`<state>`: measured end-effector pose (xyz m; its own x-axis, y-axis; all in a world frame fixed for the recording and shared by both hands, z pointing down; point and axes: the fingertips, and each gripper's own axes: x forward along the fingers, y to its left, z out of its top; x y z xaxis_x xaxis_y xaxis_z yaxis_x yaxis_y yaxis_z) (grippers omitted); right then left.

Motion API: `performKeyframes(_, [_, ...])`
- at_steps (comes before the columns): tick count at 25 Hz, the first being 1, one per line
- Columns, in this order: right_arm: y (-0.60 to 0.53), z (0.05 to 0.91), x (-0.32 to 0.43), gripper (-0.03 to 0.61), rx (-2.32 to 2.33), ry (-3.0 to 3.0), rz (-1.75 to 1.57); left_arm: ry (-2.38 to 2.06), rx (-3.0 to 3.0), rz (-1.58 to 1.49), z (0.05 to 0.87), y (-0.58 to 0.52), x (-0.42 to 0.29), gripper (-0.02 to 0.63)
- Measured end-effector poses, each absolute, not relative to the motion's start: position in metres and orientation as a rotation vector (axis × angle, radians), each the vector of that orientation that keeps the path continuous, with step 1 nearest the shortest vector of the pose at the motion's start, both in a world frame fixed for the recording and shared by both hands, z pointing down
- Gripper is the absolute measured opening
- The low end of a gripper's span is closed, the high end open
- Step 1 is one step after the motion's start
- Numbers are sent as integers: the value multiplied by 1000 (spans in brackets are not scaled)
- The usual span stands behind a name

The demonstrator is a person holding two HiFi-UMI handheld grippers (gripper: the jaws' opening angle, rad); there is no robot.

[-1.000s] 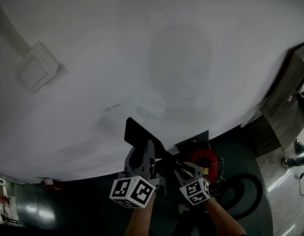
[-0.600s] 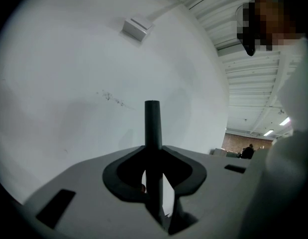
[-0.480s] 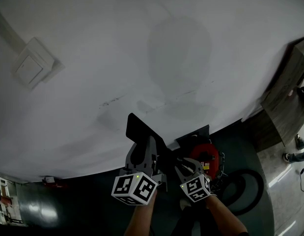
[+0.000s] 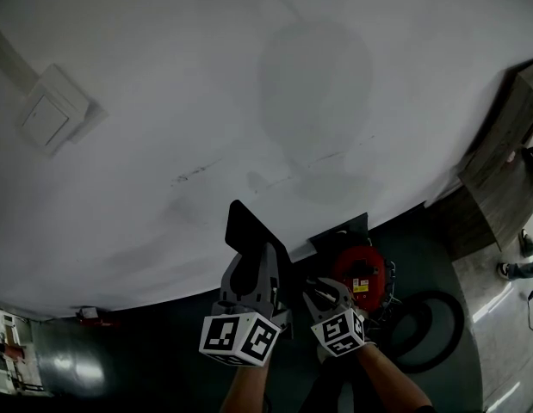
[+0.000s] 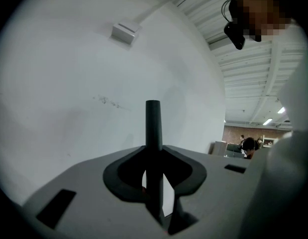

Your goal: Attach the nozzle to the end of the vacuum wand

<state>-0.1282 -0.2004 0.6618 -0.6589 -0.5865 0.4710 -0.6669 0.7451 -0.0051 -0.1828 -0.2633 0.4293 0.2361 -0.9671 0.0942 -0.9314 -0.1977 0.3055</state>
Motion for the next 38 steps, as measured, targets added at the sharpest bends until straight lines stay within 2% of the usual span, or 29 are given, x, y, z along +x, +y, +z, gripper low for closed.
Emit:
performKeyframes(8, [-197,665,-132,158,942,-2503,292,-1775,2200,-152,431,-254,-187,84])
performKeyframes(16, [-191,665,-134,158,941,-2514,298,-1758,2080,-292,440,-256,-213,84])
performKeyframes(26, [-204,661,-122,156,934,-2488,236,-1694,2082,-314,441,-257,-208,84])
performKeyframes(32, [-199,662,-127,155,896,-2495,217,-1674,2187,-195,440,-269,-186,84])
performKeyframes(38, [-206,661,-123,155,904,-2501,252,-1678,2093,-300,448,-266,-202,84])
